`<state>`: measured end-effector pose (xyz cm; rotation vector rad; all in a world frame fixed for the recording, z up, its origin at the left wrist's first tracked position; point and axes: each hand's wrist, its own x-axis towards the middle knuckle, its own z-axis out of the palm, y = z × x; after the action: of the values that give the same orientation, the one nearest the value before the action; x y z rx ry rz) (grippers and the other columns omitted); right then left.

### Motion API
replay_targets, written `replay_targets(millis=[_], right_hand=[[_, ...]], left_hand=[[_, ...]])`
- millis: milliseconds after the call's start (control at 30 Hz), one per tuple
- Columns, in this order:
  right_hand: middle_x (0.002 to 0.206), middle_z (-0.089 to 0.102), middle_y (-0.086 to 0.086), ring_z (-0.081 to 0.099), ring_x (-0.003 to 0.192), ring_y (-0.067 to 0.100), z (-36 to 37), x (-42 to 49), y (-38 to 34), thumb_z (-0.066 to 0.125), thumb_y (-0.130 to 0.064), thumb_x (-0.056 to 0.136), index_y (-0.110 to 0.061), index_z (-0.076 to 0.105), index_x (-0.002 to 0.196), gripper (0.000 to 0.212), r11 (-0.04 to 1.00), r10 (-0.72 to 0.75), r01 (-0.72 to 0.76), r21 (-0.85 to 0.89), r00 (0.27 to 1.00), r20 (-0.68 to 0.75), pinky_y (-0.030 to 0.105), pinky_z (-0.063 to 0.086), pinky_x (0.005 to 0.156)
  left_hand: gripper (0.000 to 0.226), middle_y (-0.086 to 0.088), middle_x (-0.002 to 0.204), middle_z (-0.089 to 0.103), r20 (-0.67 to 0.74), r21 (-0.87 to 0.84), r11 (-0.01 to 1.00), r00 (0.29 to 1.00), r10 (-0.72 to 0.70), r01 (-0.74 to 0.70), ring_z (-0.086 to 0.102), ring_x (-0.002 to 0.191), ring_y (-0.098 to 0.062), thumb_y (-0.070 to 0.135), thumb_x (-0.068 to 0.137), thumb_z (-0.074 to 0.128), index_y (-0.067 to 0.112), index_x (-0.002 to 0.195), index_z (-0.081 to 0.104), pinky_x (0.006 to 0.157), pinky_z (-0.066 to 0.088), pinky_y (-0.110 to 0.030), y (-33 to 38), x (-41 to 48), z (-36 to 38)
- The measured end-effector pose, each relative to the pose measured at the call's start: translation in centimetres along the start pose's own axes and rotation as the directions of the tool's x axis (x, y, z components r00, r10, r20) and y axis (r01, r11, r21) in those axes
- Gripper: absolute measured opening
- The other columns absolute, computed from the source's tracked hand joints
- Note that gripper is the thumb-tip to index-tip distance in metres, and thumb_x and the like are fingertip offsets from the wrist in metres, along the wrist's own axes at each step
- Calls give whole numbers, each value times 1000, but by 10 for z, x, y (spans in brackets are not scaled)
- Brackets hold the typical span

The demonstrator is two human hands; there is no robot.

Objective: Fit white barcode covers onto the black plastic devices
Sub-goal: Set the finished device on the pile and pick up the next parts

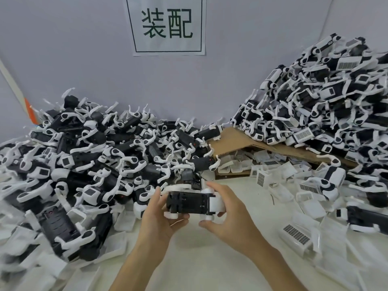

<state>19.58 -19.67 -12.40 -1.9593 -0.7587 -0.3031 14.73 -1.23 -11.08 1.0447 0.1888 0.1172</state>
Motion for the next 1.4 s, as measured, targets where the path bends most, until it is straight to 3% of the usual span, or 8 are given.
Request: replay_targets(millis=[233, 533, 700, 867, 1067, 1200, 1300, 1400], right_hand=[[125, 37, -30, 49, 110, -9, -1, -1, 2, 79, -7, 72, -37, 52, 129, 69, 972, -130, 134, -193, 991, 35, 3, 41, 88], [127, 47, -17, 56, 105, 2, 6, -3, -4, 79, -4, 68, -35, 57, 127, 70, 936, -243, 229, -267, 970, -21, 23, 55, 80], [151, 37, -25, 53, 126, -2, 6, 2, -10, 78, -10, 85, -46, 17, 153, 99, 968, 150, -131, 216, 985, -79, 15, 51, 91], [117, 72, 10, 74, 98, 28, -1, 7, -16, 61, -12, 98, -22, 56, 124, 28, 607, 418, -430, 668, 888, 192, 34, 58, 84], [104, 77, 5, 75, 92, 21, -1, 7, -17, 66, -17, 94, -16, 58, 124, 31, 612, 479, -404, 680, 874, 88, 30, 58, 78], [100, 77, 5, 75, 85, 19, -1, 8, -16, 65, -18, 95, -15, 61, 119, 24, 590, 489, -370, 718, 871, 47, 28, 58, 71], [97, 76, 7, 73, 83, 20, -2, 8, -16, 66, -28, 92, -16, 63, 116, 27, 609, 482, -353, 710, 876, 22, 40, 60, 81], [96, 74, 11, 72, 85, 20, -2, 6, -20, 70, -42, 78, -18, 66, 114, 44, 644, 426, -328, 691, 904, 33, 32, 59, 72]], left_hand=[[63, -4, 99, 75, 25, 232, 973, 999, -26, 20, 72, 78, -24, 73, 76, 53, 23, 105, 77, 68, 55, -35, 4, -4, 0], [20, -14, 89, 72, -62, 166, 985, 998, -30, 40, 69, 66, -29, 31, 90, 62, 12, 92, 69, 60, 57, -35, 6, -1, -5], [48, -3, 114, 70, 17, 86, 991, 995, 99, -100, 70, 101, -24, 32, 57, 71, 22, 104, 71, 73, 60, -36, 1, 0, 0], [81, 7, 138, 57, 145, 112, 980, 978, 150, -167, 67, 114, -24, 29, 51, 75, 29, 131, 58, 95, 54, -45, -4, -1, 2], [82, -2, 133, 63, 224, 138, 979, 968, 115, -148, 70, 97, -26, 16, 53, 79, 26, 132, 57, 83, 56, -30, -6, -2, 3], [59, -11, 125, 69, 234, 196, 962, 962, 142, -190, 65, 116, -30, 44, 79, 68, 14, 128, 57, 96, 49, -41, -4, -3, 5], [53, -17, 113, 73, 183, 162, 982, 981, 61, -92, 70, 101, -29, 53, 89, 57, 8, 116, 65, 88, 52, -40, 1, -2, 4], [47, -12, 104, 74, 225, 237, 970, 974, -9, -46, 70, 86, -24, 43, 83, 67, 9, 117, 67, 75, 55, -31, -1, -2, 6]])
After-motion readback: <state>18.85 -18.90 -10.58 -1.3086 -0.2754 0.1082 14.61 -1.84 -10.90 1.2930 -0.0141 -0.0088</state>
